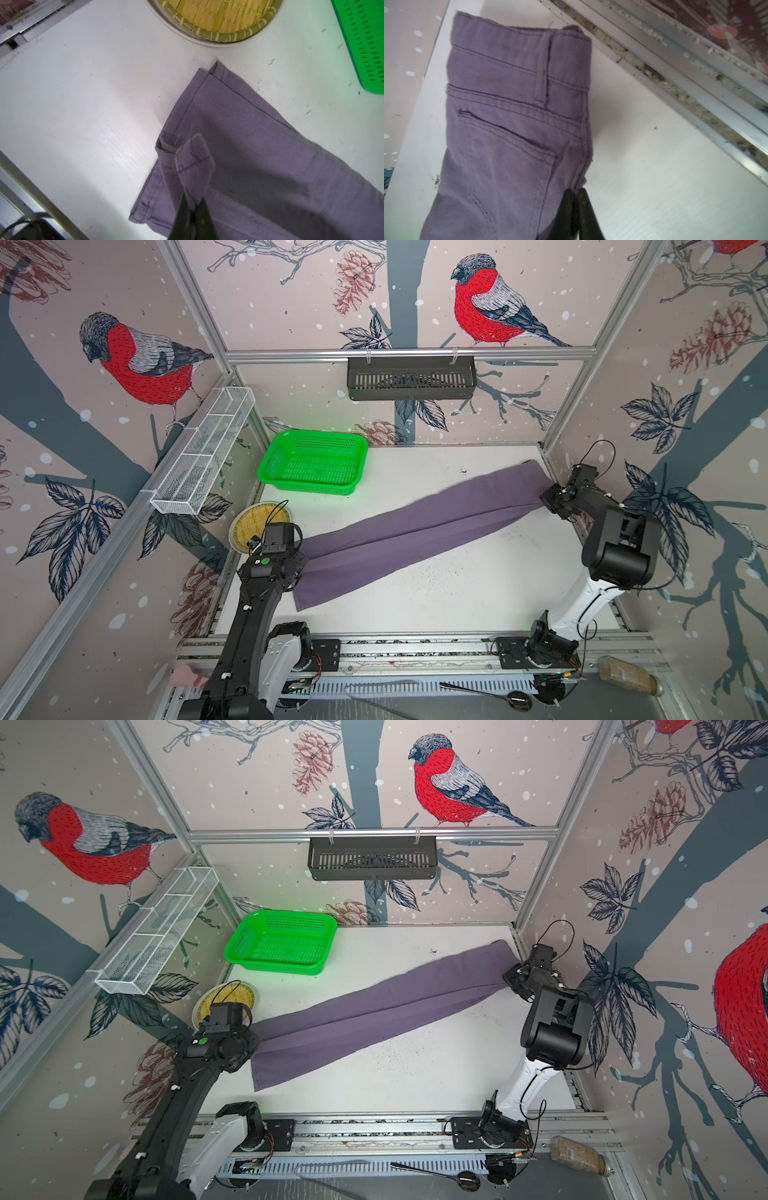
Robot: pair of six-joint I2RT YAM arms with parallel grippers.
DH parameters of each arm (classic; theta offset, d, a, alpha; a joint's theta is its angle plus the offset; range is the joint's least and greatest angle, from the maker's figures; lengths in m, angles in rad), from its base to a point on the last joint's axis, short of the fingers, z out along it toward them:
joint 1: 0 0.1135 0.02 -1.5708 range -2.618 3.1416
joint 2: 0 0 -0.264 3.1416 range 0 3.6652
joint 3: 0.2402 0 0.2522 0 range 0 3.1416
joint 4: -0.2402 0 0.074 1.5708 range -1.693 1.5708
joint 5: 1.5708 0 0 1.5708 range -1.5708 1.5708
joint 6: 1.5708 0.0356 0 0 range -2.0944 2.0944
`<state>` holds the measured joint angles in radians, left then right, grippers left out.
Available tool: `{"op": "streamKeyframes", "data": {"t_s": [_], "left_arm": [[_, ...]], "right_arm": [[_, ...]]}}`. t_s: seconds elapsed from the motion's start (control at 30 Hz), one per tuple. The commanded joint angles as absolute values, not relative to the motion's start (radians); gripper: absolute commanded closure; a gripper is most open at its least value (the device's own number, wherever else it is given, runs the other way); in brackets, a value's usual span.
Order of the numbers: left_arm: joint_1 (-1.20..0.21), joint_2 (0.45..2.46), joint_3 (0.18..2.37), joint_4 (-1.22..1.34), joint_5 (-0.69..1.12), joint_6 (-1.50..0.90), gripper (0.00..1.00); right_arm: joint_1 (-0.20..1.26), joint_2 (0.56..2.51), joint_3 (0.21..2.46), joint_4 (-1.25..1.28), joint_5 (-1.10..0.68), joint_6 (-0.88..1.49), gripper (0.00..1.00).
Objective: Fold and stack the trousers
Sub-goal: Fold the trousers at the center of the table.
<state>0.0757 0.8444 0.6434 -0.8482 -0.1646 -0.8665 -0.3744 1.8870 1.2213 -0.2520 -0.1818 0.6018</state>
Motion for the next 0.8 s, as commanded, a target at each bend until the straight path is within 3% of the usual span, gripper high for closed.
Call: {"op": "streamKeyframes", "data": {"t_s": [0.0, 0.13, 0.4, 0.47, 0.53, 0.77], "left_arm": [[0.078, 0.825, 0.624, -0.898, -0.195, -0.968, 1.0], [0.067, 0.797, 0.546, -0.867, -0.106, -1.009, 1.0], [0.058, 0.771, 0.597, -0.945, -0.202, -1.036, 0.94], [0.059, 0.75, 0.606, -0.96, -0.204, -1.037, 0.85], [0.059, 0.734, 0.612, -0.981, -0.202, -1.044, 0.71], [0.059, 0.679, 0.692, -1.052, -0.254, -1.037, 0.52]], "right_arm": [[-0.378, 1.9, 1.205, -0.184, -0.143, 0.598, 0.86], [-0.379, 1.913, 1.203, -0.182, -0.14, 0.598, 0.8], [-0.37, 1.869, 1.232, -0.216, -0.134, 0.593, 0.61], [-0.364, 1.851, 1.243, -0.239, -0.118, 0.591, 0.54], [-0.352, 1.827, 1.251, -0.26, -0.098, 0.588, 0.49], [-0.284, 1.721, 1.253, -0.275, -0.095, 0.554, 0.44]]}}
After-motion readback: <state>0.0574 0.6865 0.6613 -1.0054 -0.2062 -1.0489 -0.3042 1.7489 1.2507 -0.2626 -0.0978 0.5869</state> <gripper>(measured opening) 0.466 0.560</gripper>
